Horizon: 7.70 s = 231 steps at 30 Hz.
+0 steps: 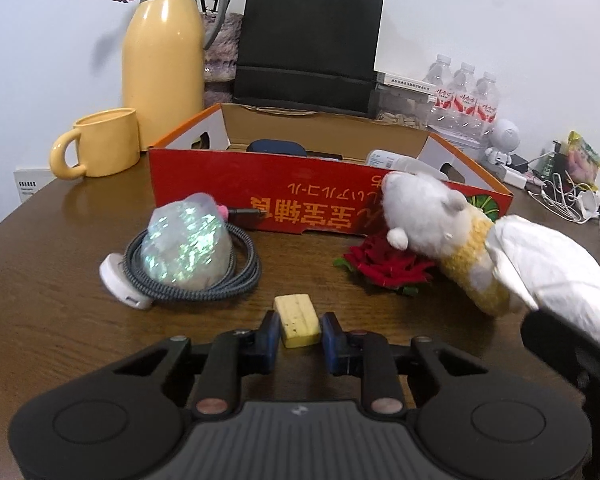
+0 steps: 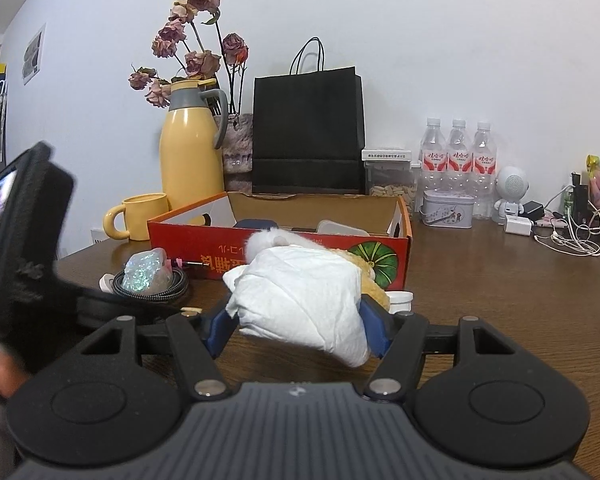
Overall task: Organize objects
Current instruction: 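Grasp the small yellow block with the left tool, then carry the white cloth and yellow block into the red box and open both tools, then withdraw both tools from the box back over the table, then reach both tools toward the clear crystal ball on the coiled cable, then grasp the small white round cap with the left tool while right tool grasps the crystal ball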
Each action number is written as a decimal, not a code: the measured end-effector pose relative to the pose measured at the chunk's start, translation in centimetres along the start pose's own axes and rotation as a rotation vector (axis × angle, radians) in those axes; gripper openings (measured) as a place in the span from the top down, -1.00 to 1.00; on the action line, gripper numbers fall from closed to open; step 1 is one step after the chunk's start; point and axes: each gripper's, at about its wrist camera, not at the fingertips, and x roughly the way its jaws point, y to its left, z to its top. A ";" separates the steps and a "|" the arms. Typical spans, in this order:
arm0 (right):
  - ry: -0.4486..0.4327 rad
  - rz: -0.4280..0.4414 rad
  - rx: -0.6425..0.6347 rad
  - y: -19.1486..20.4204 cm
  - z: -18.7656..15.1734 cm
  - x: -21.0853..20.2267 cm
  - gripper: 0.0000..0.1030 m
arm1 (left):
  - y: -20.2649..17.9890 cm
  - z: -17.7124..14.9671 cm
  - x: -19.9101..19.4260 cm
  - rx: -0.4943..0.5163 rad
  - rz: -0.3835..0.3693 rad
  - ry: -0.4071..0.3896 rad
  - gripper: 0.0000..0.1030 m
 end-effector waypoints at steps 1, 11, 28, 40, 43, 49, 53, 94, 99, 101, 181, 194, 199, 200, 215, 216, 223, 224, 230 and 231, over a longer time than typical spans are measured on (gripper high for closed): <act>0.000 -0.001 0.000 0.0 0.0 0.0 -0.27 | 0.2 -0.1 -0.2 -0.004 -0.009 0.001 0.59; -0.035 -0.002 -0.008 0.1 0.0 -0.6 -0.27 | 1.0 -0.6 -3.3 -0.003 -0.083 -0.052 0.59; -0.106 0.004 -0.065 1.6 4.2 1.0 -0.27 | 1.1 4.4 -6.0 0.027 -0.108 -0.205 0.59; -0.086 -0.011 -0.061 1.3 8.0 6.4 -0.27 | 1.2 9.3 -3.1 0.018 -0.100 -0.236 0.59; -0.071 -0.012 -0.058 1.2 8.7 7.9 -0.27 | 1.3 10.6 -2.2 0.009 -0.092 -0.242 0.59; -0.039 -0.013 -0.053 1.5 9.9 11.0 -0.27 | 2.0 13.2 -0.4 -0.006 -0.076 -0.257 0.61; -0.005 -0.004 -0.002 1.5 10.6 13.3 -0.27 | 2.3 14.5 1.2 -0.019 -0.057 -0.256 0.61; 0.148 -0.127 -0.026 1.8 11.0 19.8 -1.00 | 2.8 17.2 7.1 -0.033 0.000 -0.147 -0.87; 0.120 -0.112 -0.049 1.9 10.4 18.5 -1.00 | 2.5 16.6 6.0 -0.020 0.000 -0.171 -0.87; 0.104 -0.112 -0.046 1.9 10.4 17.9 -1.00 | 2.4 16.3 5.4 -0.010 0.005 -0.187 -0.87; 0.337 0.160 -0.081 9.7 2.0 14.2 0.48 | 15.6 2.4 0.2 -0.237 -0.130 0.018 0.61; 0.333 0.151 -0.090 8.7 1.7 13.0 0.53 | 11.1 1.8 -0.3 0.015 -0.047 -0.021 0.55; 0.332 0.126 -0.077 7.3 1.4 12.2 0.55 | 11.5 1.7 -0.3 -0.003 -0.047 -0.021 0.49; 0.332 0.121 -0.074 7.0 1.4 12.0 0.55 | 11.5 1.7 -0.3 -0.006 -0.045 -0.021 0.48; 0.119 0.187 -0.038 6.0 2.2 8.0 0.06 | 10.3 1.2 -1.6 0.040 -0.037 -0.085 -0.09; 0.116 0.194 -0.041 6.1 2.2 7.9 0.05 | 10.1 1.2 -1.5 0.053 -0.034 -0.079 -0.09; 0.124 0.228 -0.046 6.7 2.1 8.2 0.02 | 9.8 1.2 -0.6 0.056 -0.045 -0.027 0.01; 0.124 0.234 -0.044 6.7 2.1 8.1 0.00 | 9.8 1.2 -0.5 0.054 -0.055 -0.019 0.13; 0.126 0.243 -0.039 6.8 2.0 8.2 -0.13 | 9.6 0.9 -0.9 0.063 -0.058 -0.041 0.31; 0.125 0.245 -0.041 6.9 2.0 8.2 -0.14 | 9.7 0.9 -1.1 0.059 -0.046 -0.054 0.31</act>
